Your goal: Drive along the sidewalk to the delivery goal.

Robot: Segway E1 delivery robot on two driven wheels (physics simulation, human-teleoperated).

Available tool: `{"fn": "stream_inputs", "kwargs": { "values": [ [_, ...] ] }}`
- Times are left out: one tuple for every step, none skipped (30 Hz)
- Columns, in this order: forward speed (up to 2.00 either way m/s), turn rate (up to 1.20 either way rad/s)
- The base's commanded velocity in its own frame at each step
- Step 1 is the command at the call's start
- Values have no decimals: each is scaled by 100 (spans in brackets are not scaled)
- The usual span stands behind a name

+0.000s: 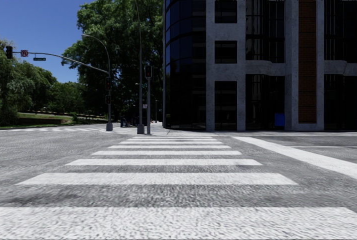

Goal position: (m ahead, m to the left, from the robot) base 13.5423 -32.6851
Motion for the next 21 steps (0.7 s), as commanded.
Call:
{"fn": "stream_inputs", "kwargs": {
  "values": [
    [200, 0],
    [200, 0],
    [200, 0],
    [200, 0],
    [200, 0],
    [200, 0],
    [200, 0],
    [200, 0],
    [200, 0],
    [200, 0],
    [200, 0],
    [200, 0],
    [200, 0],
    [200, 0],
    [200, 0],
    [200, 0],
    [200, 0],
    [200, 0],
    [200, 0],
    [200, 0],
    [200, 0]
  ]
}}
